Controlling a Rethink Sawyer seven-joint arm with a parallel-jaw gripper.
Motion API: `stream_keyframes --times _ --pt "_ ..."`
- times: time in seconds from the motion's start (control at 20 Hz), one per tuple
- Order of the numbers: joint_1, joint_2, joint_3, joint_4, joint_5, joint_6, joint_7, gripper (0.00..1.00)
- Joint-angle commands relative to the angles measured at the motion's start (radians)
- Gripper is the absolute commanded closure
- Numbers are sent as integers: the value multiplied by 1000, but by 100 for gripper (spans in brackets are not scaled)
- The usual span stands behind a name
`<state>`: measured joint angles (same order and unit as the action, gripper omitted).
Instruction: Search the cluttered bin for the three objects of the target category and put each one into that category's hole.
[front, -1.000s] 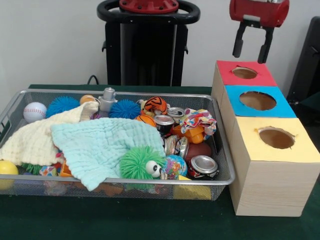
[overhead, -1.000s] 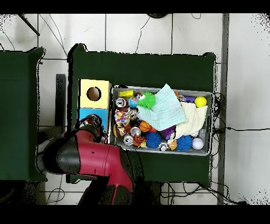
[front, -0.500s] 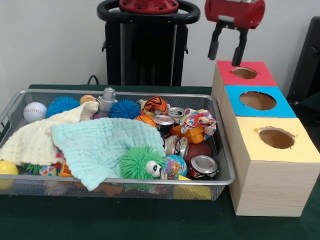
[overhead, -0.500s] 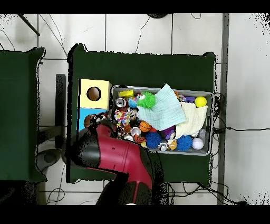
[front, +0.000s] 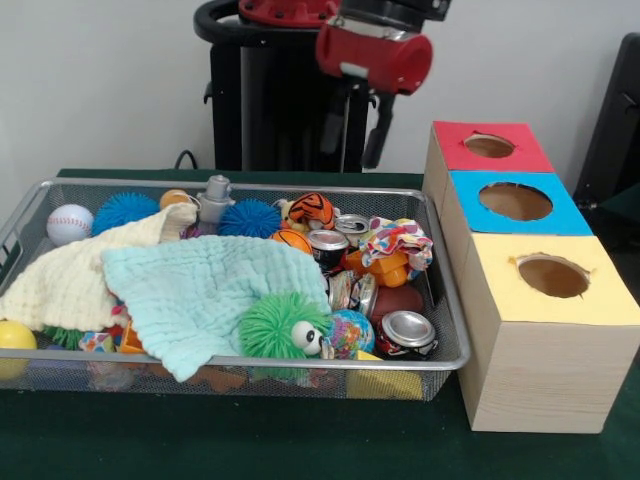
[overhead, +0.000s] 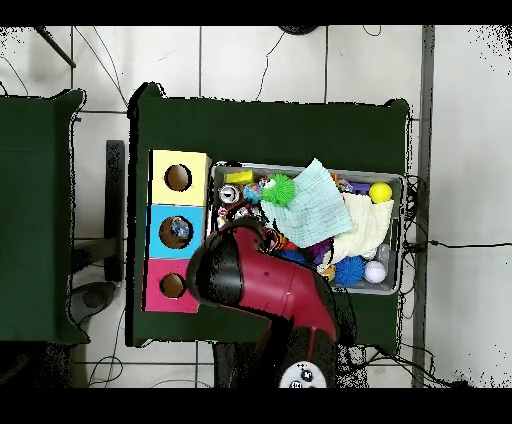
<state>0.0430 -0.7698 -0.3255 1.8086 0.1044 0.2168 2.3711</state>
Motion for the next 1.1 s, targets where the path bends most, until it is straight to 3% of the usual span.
stream_keyframes --times 0.05,0.45,0.7,1.1 --pt "-120 55 120 -27 -88 -52 -31 0" --pt "-250 45 171 -85 -145 -75 -50 0" --pt "-356 101 242 -171 -184 -81 -78 0" --pt "-426 144 302 -262 -221 -53 -70 0"
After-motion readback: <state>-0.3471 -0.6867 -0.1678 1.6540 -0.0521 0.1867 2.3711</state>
